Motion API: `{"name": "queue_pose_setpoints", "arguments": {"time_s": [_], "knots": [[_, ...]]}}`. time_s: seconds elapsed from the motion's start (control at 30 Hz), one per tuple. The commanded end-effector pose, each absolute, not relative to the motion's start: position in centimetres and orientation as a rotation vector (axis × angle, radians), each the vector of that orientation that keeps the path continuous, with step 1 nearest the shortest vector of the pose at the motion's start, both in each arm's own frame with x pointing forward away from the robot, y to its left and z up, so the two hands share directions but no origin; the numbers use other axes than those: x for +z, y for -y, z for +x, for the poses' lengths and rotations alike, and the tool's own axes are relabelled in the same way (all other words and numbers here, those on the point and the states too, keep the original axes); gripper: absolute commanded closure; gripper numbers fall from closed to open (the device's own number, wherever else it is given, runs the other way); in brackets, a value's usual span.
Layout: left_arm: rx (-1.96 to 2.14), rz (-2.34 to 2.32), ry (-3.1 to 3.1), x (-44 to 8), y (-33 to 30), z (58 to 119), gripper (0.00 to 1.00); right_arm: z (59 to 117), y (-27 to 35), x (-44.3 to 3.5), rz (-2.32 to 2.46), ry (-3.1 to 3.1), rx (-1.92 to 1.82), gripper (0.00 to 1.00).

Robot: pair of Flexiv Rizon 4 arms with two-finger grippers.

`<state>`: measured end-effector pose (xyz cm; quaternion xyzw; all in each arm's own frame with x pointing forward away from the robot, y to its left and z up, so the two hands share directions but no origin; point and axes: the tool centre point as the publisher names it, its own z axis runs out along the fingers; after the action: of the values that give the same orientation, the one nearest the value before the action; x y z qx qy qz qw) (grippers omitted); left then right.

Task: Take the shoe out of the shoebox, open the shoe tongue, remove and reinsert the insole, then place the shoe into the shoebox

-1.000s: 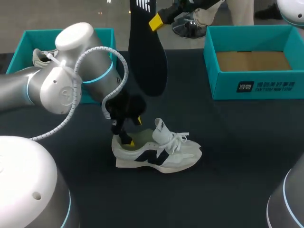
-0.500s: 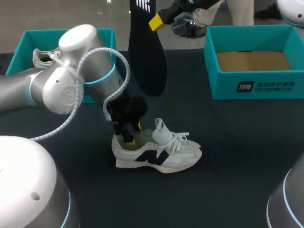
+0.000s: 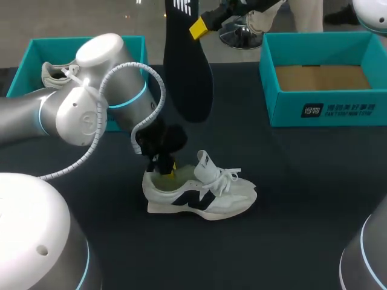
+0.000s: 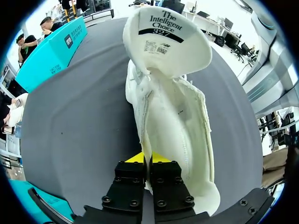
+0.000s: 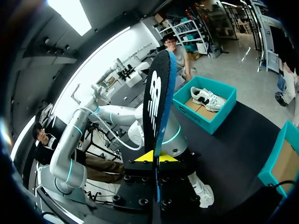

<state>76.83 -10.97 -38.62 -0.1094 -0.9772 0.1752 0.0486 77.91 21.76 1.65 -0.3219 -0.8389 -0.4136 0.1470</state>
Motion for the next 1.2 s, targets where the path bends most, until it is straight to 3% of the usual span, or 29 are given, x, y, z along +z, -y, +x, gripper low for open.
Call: {"name": "queue_pose_setpoints", "arguments": {"time_s": [0.03,0.63,1.2], "knots": [[0.547,-0.357,2.969,-38.7,11.2,76.8,1.00,78.0,-21.9,1.7,-0.929,2.416,-1.186,1.00],[0.614,-0.821,2.622,-34.7,12.9,77.8,1.00,78.0,-21.9,1.7,-0.929,2.416,-1.186,1.00],[0.633,-1.370,2.326,-32.7,15.3,77.7,1.00,77.2,-20.2,6.5,-1.005,2.424,-1.233,1.00]]}}
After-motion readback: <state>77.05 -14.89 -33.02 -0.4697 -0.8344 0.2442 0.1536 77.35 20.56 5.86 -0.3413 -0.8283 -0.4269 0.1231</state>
